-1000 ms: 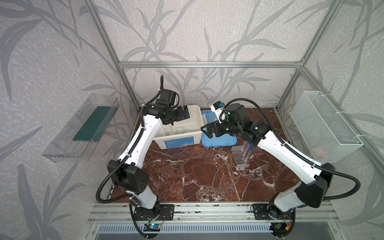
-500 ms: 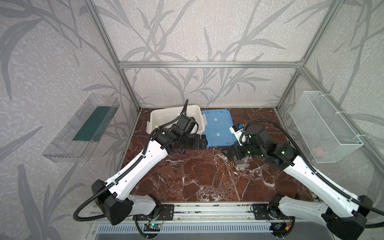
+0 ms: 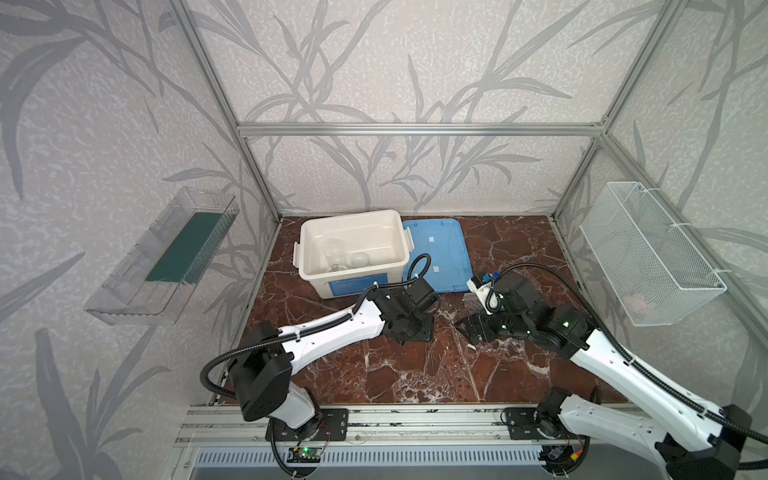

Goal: Organize the chemistry lab equipment
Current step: 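Move the left gripper down to the steel tweezers on the table, then close the left gripper on the steel tweezers, then lift the tweezers and carry them over the white tub with the left gripper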

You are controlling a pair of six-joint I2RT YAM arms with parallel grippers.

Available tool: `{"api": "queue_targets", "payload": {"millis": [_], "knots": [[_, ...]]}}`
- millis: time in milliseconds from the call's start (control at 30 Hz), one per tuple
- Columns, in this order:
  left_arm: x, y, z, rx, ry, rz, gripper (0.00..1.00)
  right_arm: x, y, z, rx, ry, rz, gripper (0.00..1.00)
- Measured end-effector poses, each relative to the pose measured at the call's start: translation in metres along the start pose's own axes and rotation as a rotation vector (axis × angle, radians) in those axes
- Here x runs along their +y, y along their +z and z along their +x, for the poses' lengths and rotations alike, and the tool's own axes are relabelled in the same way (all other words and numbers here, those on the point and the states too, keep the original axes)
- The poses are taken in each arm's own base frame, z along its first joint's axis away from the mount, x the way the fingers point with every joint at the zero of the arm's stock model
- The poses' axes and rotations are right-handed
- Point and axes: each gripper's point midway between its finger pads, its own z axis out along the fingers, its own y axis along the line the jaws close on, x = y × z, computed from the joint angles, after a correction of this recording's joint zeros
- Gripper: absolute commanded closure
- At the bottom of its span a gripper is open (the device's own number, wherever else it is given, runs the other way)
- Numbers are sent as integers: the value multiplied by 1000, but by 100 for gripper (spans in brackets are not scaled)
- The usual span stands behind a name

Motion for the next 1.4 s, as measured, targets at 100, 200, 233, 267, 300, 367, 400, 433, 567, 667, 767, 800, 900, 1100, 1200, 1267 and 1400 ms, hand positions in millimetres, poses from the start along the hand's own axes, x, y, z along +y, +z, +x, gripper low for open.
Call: {"api": "queue_targets", "payload": {"millis": [100, 200, 233, 267, 300, 367, 400, 433, 567, 667, 767, 800, 900, 1100, 1200, 1267, 1400], "knots": [[5, 19, 7, 28, -18, -24, 42, -1, -2, 1, -11, 7, 3, 11], [5, 30, 8, 36, -27, -32, 42, -3, -4, 1, -19, 9, 15, 11], [4, 32, 8, 35, -29, -31, 42, -4, -3, 1, -20, 10, 20, 11], [3, 35, 8, 36, -30, -30, 42, -5, -3, 2, -19, 10, 23, 11], [2, 38, 8, 37, -31, -29, 42, -6, -2, 3, -17, 10, 27, 11], [1, 44, 9, 42, -28, -32, 42, -8, -1, 5, -13, 12, 34, 11], [1, 48, 11, 47, -24, -42, 42, -8, -1, 5, -12, 13, 36, 11], [3, 52, 12, 52, -19, -63, 43, -9, 0, 6, -11, 14, 36, 11], [4, 66, 13, 62, 9, -113, 48, -9, 1, 6, -11, 14, 37, 11], [5, 71, 16, 73, 12, -126, 49, -10, 1, 6, -13, 13, 44, 9], [6, 76, 20, 84, 17, -136, 53, -11, 1, 6, -13, 14, 48, 8], [7, 78, 21, 88, 17, -140, 53, -12, 2, 7, -13, 14, 50, 8], [8, 81, 24, 93, 24, -157, 55, -13, 3, 9, -10, 14, 54, 8], [5, 84, 23, 91, 41, -184, 65, -15, 4, 11, -7, 15, 61, 8], [6, 84, 23, 91, 41, -193, 79, -15, 4, 11, -7, 15, 63, 8], [8, 84, 24, 92, 38, -199, 85, -16, 4, 12, -10, 14, 64, 8], [9, 84, 24, 91, 38, -207, 100, -16, 4, 13, -14, 16, 63, 8]]}}
